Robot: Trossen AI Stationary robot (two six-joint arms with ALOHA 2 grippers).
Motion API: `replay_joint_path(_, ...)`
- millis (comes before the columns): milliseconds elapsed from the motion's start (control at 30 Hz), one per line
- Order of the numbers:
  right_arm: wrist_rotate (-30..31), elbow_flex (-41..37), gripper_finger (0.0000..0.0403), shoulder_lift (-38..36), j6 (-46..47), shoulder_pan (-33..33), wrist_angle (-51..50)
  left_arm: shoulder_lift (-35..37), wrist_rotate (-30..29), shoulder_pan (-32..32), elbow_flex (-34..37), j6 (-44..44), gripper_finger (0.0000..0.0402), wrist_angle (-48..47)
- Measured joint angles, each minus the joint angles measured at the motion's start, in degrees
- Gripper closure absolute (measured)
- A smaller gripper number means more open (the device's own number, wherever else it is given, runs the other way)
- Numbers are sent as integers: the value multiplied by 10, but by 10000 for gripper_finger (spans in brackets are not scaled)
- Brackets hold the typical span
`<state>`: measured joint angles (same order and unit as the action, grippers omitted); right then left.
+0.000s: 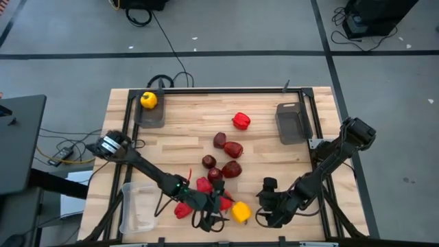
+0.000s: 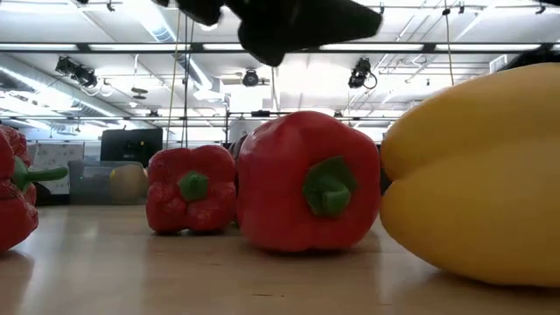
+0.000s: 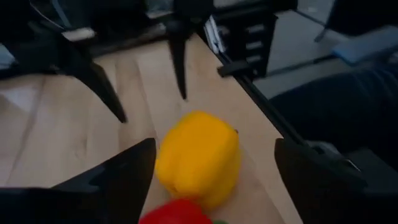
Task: Sort produce into baskets
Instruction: Put the yellow bell pepper into the left black transparent bin
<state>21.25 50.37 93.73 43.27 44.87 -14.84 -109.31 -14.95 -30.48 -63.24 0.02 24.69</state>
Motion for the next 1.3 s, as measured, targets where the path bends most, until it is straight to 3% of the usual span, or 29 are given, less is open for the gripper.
replay_joint_path(167,62,0,55,11,61,10,2,-62,-82,-2,-13,28,70,33)
replay_joint_path(467,27,0,55,54,106,47,35,-121,-93,-3,-90,45,76,-11)
replay_joint_path(667,36,0,55,105,83,42,92,-120,-195,7,-103,41,76,-46)
replay_joint_path(933,121,0,55,94,75,30,94,-119,-197,21,-107,30,76,-64)
replay_joint_path(1300,204,0,55,45,55,19,55,-55,-213,4,-106,59,76,-154)
